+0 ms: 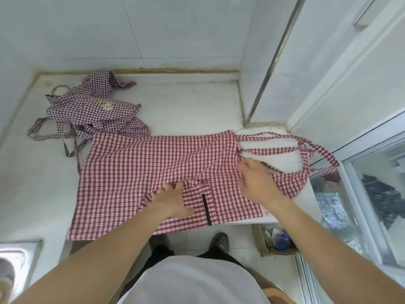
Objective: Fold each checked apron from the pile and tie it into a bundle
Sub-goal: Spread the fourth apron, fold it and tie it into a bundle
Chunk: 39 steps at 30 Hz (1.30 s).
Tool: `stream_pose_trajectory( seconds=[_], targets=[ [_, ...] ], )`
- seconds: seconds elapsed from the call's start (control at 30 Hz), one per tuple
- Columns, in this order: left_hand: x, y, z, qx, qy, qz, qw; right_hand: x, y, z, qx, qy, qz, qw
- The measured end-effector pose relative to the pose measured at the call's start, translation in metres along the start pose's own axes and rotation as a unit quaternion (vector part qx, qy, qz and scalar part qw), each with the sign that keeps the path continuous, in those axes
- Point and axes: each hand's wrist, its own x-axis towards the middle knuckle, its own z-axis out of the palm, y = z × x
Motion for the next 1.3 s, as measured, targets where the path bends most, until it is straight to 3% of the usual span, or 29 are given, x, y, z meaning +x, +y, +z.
stream_pose_trajectory(
  seconds=[0.07,0.17,0.23,0.3,0.33,0.43,0.5,0.63,0.77,0.87,1.0,1.1,1.2,1.3],
  targets=[
    [0.002,-0.004,0.001,-0.050,-0.006,0.044,0.998,0.009,-0.030,0.022,0.038,-0.035,-0.053,0.997],
    [-0.003,-0.022,-0.003,-0.221,0.035,0.084,0.971,0.018,-0.047,0.050,0.010,-0.119,-0.024,0.993],
    [-0.006,-0.043,-0.004,-0.289,0.148,0.047,0.945,0.021,-0.046,0.058,-0.028,-0.144,0.017,0.989],
    [-0.003,-0.070,-0.003,-0.263,0.305,-0.037,0.915,0.022,-0.043,0.055,-0.035,-0.146,0.056,0.987],
    [0.001,-0.087,-0.001,-0.252,0.347,-0.089,0.899,0.023,-0.044,0.051,-0.036,-0.147,0.076,0.985],
    [0.006,-0.132,-0.003,-0.275,0.331,-0.234,0.872,0.030,-0.045,0.044,-0.031,-0.175,0.135,0.975],
    [0.008,-0.154,-0.006,-0.309,0.317,-0.279,0.852,0.036,-0.046,0.045,-0.032,-0.197,0.160,0.967],
    [0.010,-0.178,-0.022,-0.417,0.256,-0.212,0.846,0.049,-0.061,0.051,-0.033,-0.216,0.223,0.950],
    [0.005,-0.178,-0.041,-0.473,0.320,-0.176,0.802,0.058,-0.070,0.052,-0.046,-0.222,0.265,0.937],
    [-0.001,-0.169,-0.054,-0.517,0.349,-0.097,0.775,0.057,-0.073,0.053,-0.037,-0.205,0.280,0.937],
    [-0.009,-0.157,-0.062,-0.487,0.397,0.032,0.777,0.055,-0.075,0.050,-0.047,-0.193,0.273,0.941],
    [-0.012,-0.152,-0.059,-0.439,0.386,0.123,0.802,0.063,-0.079,0.041,-0.062,-0.238,0.275,0.929],
    [-0.011,-0.154,-0.048,-0.325,0.324,0.187,0.868,0.078,-0.098,0.024,-0.067,-0.263,0.236,0.933],
    [-0.013,-0.149,-0.043,-0.183,0.247,0.160,0.938,0.091,-0.131,0.022,0.033,-0.112,0.105,0.988]
  ],
)
